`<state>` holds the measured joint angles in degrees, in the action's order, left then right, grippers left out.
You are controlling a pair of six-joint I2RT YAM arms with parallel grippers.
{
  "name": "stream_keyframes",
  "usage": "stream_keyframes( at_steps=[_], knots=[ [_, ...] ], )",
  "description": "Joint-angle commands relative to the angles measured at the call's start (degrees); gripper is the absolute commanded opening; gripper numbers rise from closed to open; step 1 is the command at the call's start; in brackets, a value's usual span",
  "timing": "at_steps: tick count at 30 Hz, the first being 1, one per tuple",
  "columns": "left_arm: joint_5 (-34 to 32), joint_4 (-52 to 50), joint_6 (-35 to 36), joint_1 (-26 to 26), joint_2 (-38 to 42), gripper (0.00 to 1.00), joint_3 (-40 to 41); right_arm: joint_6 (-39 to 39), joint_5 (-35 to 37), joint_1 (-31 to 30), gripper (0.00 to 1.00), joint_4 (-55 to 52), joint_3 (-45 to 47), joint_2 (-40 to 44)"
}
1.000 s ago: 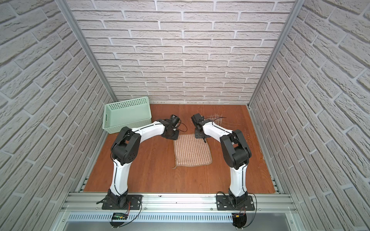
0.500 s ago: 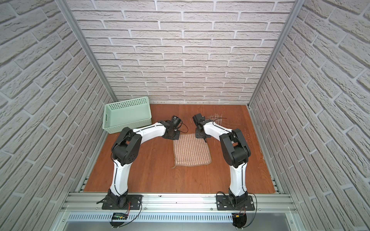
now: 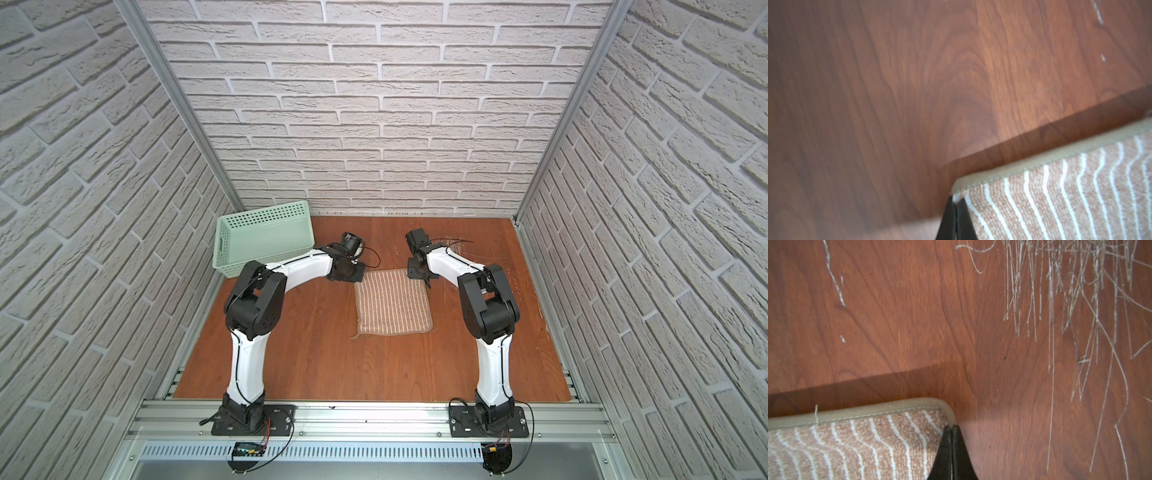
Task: Fold the square dishcloth
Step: Fold the cleaning item at the center of the board.
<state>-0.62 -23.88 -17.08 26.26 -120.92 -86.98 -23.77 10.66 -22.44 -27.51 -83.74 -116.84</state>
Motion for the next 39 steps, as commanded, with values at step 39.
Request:
stream_keyframes(
  at_steps=[39],
  knots=[
    [7.4, 35.8, 11.8, 0.3, 22.4, 0.00, 26.7, 1.0, -11.1, 2.8, 0.03, 26.3, 21.7, 16.7]
  ],
)
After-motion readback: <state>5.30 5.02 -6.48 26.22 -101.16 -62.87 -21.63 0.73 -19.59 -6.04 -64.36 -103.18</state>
